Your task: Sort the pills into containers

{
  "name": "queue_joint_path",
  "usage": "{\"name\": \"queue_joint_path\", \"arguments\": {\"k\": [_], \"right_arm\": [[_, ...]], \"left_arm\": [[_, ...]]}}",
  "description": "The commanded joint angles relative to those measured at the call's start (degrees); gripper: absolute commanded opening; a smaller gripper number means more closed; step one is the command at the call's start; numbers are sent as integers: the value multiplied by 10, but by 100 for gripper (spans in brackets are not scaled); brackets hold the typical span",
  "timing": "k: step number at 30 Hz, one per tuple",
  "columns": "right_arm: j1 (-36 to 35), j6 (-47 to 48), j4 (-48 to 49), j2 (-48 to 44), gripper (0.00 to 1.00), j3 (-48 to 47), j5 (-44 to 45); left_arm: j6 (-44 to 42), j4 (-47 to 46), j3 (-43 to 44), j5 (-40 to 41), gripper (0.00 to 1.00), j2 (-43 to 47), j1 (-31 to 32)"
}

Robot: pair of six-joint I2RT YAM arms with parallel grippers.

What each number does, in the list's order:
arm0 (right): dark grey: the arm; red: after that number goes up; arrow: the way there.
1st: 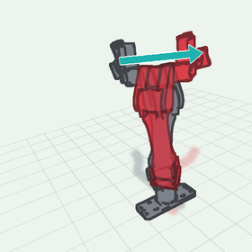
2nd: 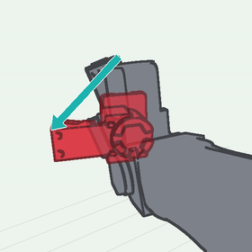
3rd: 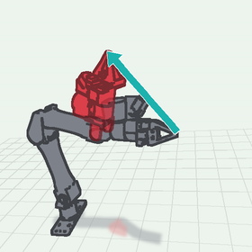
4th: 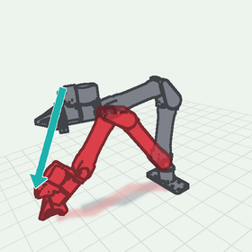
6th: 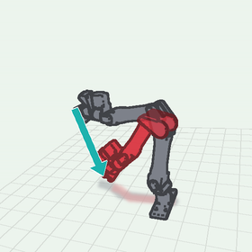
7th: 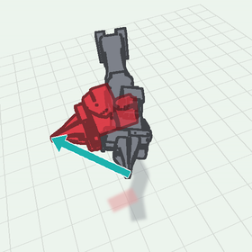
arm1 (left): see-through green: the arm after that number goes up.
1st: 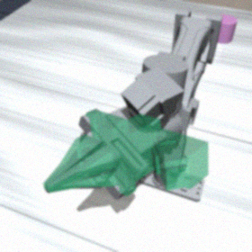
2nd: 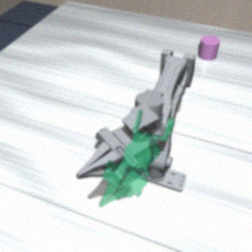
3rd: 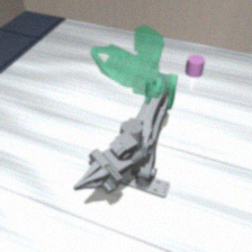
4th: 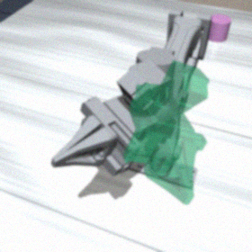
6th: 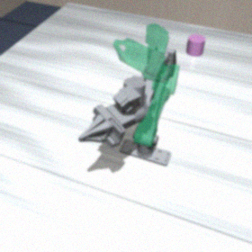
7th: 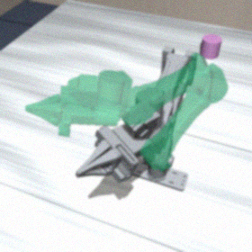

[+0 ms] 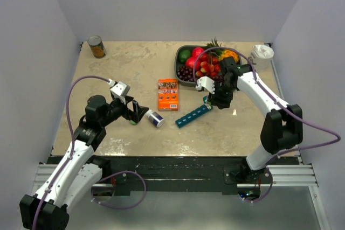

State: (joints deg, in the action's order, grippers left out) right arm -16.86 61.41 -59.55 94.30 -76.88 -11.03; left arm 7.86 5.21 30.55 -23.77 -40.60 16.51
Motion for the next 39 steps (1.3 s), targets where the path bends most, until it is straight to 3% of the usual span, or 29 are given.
{"name": "queue_joint_path", "arguments": {"k": [1, 8, 11, 12, 13, 15, 16, 17, 18, 19, 20, 22, 23, 24, 25, 26, 27, 28, 29, 33, 39], "right_arm": [[2, -34, 27, -82, 6, 24, -153], [2, -135, 152, -195, 6, 70, -403], [5, -231, 286, -244, 6, 102, -460], [4, -310, 336, -270, 6, 126, -494], [4, -355, 438, -278, 6, 139, -507], [5, -481, 513, -275, 5, 147, -546], [4, -530, 616, -276, 5, 157, -550], [4, -652, 684, -276, 5, 171, -556], [4, -715, 756, -274, 5, 196, -566], [5, -775, 901, -274, 5, 210, -566], [5, -912, 997, -274, 6, 226, -566], [5, -1033, 1254, -272, 7, 275, -533], [4, -1074, 1289, -268, 7, 277, -528], [4, -1061, 1292, -267, 7, 268, -525], [4, -1034, 1220, -269, 6, 259, -519], [4, -941, 1150, -276, 6, 248, -519], [4, -878, 1065, -285, 6, 217, -518], [4, -815, 890, -293, 6, 202, -513], [2, -731, 839, -308, 6, 195, -500], [1, -618, 709, -332, 6, 219, -490], [2, -547, 663, -337, 8, 250, -474]], "left_arm": [[-9, -25, 22, 3, 99, -2, -3], [13, -19, 14, 35, 99, 11, -3], [38, -3, 10, 53, 99, 19, -3], [53, 7, 9, 57, 99, 23, -3], [63, 13, 11, 73, 99, 24, -3], [93, 36, 21, 92, 99, 19, -3], [108, 46, 26, 112, 99, 17, -3], [123, 54, 35, 122, 99, 12, -3], [152, 71, 39, 129, 99, 4, -3], [168, 80, 42, 142, 99, -2, -3], [185, 90, 48, 150, 99, -7, -3], [220, 114, 50, 161, 99, -21, -3], [232, 120, 48, 164, 99, -24, -3], [246, 125, 45, 166, 99, -26, -3], [254, 129, 43, 171, 99, -27, -3], [261, 134, 44, 178, 99, -29, -3], [270, 150, 45, 193, 99, -37, -3], [276, 161, 48, 203, 98, -45, -3], [281, 188, 54, 212, 98, -64, -3], [310, 236, 58, 269, 95, -127, -3], [313, 226, 58, 285, 87, -221, 5]]}}
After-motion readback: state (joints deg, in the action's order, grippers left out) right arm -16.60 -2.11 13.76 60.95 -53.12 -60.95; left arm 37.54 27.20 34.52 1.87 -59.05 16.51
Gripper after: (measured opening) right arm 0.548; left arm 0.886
